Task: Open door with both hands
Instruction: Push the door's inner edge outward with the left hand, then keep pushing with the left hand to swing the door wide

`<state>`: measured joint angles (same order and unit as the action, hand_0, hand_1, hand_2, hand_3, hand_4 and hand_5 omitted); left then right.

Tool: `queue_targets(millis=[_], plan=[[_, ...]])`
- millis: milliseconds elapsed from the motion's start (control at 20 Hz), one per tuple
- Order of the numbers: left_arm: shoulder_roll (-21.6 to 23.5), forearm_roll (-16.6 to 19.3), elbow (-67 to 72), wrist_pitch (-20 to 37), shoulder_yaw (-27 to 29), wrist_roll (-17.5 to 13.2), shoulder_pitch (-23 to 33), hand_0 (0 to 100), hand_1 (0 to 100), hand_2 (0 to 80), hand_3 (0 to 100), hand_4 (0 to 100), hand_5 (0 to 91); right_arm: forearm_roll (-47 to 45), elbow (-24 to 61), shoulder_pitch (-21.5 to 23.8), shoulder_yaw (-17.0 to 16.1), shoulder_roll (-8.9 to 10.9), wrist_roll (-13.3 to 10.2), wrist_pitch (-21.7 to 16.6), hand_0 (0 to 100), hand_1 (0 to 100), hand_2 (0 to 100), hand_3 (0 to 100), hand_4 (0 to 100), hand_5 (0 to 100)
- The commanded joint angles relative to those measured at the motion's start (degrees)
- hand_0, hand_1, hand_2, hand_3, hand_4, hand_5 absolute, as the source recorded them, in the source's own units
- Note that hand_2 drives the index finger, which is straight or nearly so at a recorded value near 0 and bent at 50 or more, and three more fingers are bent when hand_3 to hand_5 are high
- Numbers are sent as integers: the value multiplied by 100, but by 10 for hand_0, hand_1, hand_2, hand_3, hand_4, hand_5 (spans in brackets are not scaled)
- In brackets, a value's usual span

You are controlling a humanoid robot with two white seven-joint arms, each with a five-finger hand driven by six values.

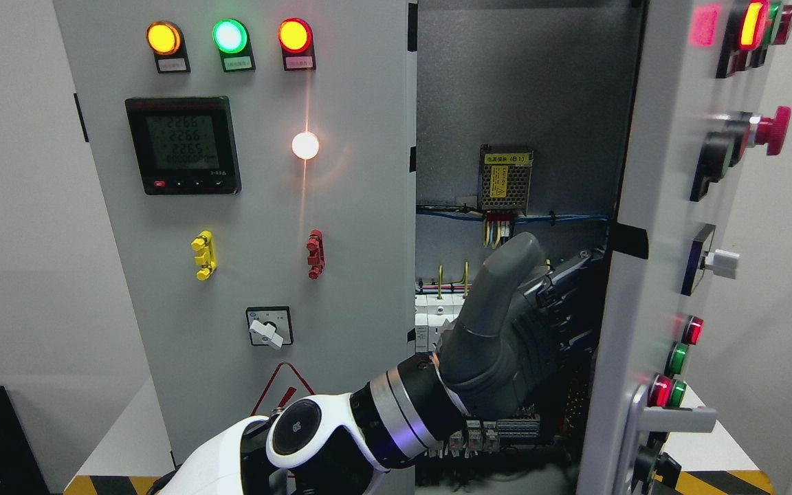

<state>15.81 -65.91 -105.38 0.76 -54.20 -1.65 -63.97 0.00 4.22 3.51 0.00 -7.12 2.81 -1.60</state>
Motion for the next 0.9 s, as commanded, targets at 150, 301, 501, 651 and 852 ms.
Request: queue_targets(millis=[150, 301, 501, 651, 852], plan=[[-482, -1, -27, -68, -135, -2, -81, 0, 0, 0, 0, 0, 0, 97, 0, 0, -27, 0, 0, 2, 191, 0, 0, 0, 0, 0], [-772, 8, 8, -295, -144, -2, -63, 0, 0, 0, 0, 0, 0, 105, 0, 0, -27, 0, 0, 2, 191, 0, 0, 0, 0, 0], [-1167, 52, 280, -366, -214, 24, -54, 0, 0, 0, 0, 0, 0, 97, 0, 0, -27, 0, 0, 2, 191, 0, 0, 0, 0, 0], [-1387, 52, 448, -410, -223, 24, -98, 0, 0, 0, 0, 0, 0, 97, 0, 0, -27, 0, 0, 2, 191, 0, 0, 0, 0, 0], [-1555, 61, 492, -428, -390, 33, -195, 0, 0, 0, 0, 0, 0, 105, 0, 0, -27, 0, 0, -7, 191, 0, 0, 0, 0, 0]])
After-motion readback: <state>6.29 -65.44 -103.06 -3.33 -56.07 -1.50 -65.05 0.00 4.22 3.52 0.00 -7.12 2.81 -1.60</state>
